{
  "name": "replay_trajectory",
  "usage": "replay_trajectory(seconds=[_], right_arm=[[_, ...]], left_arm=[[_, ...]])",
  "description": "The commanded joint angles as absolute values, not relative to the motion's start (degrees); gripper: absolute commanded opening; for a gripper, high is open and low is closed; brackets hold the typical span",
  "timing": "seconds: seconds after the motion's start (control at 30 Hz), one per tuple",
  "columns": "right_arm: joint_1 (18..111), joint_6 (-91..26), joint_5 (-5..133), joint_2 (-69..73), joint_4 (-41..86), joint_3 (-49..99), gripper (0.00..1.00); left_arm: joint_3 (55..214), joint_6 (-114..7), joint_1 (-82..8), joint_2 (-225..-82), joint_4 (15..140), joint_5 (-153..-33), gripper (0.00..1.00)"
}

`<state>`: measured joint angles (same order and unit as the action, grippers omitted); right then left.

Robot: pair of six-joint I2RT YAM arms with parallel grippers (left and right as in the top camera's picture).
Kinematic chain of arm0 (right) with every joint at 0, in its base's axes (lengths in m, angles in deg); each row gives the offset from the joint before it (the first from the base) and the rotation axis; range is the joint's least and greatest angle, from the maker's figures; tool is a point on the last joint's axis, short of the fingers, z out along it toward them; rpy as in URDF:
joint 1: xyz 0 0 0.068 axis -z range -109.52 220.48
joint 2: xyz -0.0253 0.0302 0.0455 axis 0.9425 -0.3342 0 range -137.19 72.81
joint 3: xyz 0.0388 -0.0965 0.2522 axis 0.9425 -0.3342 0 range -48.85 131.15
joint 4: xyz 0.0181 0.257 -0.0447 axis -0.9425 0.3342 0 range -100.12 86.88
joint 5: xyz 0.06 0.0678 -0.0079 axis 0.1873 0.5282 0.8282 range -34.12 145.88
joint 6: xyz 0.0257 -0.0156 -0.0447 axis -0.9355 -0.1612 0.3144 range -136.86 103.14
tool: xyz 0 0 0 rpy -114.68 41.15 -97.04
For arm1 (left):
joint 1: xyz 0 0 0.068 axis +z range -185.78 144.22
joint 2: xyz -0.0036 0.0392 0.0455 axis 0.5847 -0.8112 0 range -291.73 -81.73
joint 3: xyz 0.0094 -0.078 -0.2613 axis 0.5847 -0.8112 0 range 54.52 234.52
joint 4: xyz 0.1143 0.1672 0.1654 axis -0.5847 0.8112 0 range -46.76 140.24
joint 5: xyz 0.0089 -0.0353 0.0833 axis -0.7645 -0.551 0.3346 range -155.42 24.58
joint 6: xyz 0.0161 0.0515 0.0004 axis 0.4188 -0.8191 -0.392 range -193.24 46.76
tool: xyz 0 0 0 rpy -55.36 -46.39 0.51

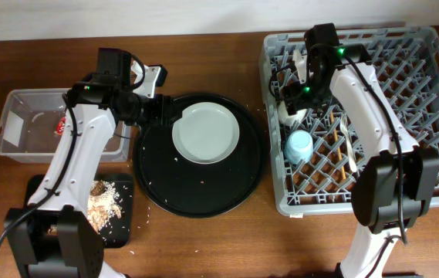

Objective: Sort waste into correct bins and load items into the dishwasher rack
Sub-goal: 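Set the cream cup into the rack with the right gripper, then grasp the white plate rim with the left gripper and tilt it up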

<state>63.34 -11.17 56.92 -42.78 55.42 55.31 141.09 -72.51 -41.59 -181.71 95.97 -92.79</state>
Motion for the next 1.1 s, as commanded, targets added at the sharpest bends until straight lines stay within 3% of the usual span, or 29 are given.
replay_trajectory(seconds=[0.0, 0.1, 0.3, 0.53, 0.77, 0.87, 1.07], right_arm=[[62.99, -11.58, 56.26, -42.71, 55.86, 55.12, 0.95], [63.03, -11.60, 56.30, -40.92, 58.79, 59.68, 0.95], [63.03, -12.06, 63.14, -36.16, 79.92, 82.70, 0.95], [63.03, -13.09, 67.60, -35.98, 84.97, 83.47, 0.98], [62.99, -13.11, 69.22, -35.98, 87.20, 83.09, 0.98], [62.99, -13.09, 69.20, -36.20, 87.20, 82.96, 0.98], [62.99, -13.09, 69.20, -36.24, 87.16, 82.96, 0.98]], left_arm=[[140.82, -72.38, -41.35, -182.06, 95.91, -92.58, 0.56], [140.82, -72.36, -41.35, -182.06, 95.93, -92.55, 0.56], [140.82, -67.09, -41.52, -182.06, 96.15, -87.81, 0.56], [138.77, -58.48, -50.51, -182.13, 95.89, -66.61, 0.56], [138.70, -57.39, -51.12, -187.83, 94.68, -66.35, 0.56], [138.70, -56.12, -51.12, -195.96, 92.19, -66.04, 0.40], [138.70, -56.12, -50.96, -202.72, 89.33, -66.08, 0.39]])
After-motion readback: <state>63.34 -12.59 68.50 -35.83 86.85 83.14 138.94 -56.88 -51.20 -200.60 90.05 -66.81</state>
